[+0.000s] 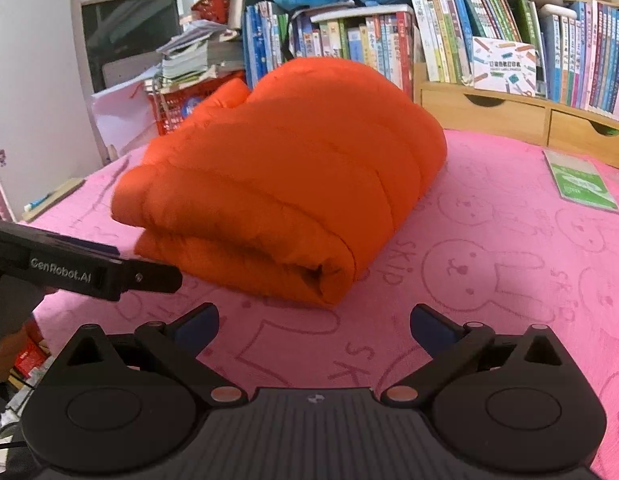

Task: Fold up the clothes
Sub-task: 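Release the folded bundle and withdraw both grippers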

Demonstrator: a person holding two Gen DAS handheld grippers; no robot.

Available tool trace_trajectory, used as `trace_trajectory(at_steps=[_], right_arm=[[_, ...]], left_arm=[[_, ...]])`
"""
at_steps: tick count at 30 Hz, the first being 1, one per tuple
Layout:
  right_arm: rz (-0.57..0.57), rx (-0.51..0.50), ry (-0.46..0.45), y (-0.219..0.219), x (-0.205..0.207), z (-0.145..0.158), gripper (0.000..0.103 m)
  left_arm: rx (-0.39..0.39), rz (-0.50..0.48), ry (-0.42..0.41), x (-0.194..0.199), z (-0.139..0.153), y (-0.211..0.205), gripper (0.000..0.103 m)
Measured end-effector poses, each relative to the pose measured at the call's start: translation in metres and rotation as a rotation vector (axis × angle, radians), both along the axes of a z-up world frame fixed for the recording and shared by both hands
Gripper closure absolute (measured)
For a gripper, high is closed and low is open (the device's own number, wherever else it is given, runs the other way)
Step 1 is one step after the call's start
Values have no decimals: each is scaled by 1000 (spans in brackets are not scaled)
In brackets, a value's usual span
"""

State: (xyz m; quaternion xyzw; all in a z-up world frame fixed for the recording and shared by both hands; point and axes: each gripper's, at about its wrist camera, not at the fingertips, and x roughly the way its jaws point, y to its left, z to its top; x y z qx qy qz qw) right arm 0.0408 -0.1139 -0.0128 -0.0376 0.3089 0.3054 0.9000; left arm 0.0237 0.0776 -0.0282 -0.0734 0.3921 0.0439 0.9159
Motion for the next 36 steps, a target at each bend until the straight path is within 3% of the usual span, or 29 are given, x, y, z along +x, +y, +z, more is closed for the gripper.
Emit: trace_trajectory(at_steps=[10, 24, 31, 36], right_arm=[[-5, -7, -2, 4, 2, -11, 0], [32, -48, -29, 10, -1, -11, 0], [3, -49, -72, 9, -2, -7, 0], [-37, -20, -112, 5, 0, 0, 0]], left_arm=[[101, -2, -1, 0, -9, -18, 0], [110, 9, -32, -3, -12, -20, 0], [94, 7, -30, -5, -9, -15, 0], [100, 63, -79, -7, 3, -1, 0]])
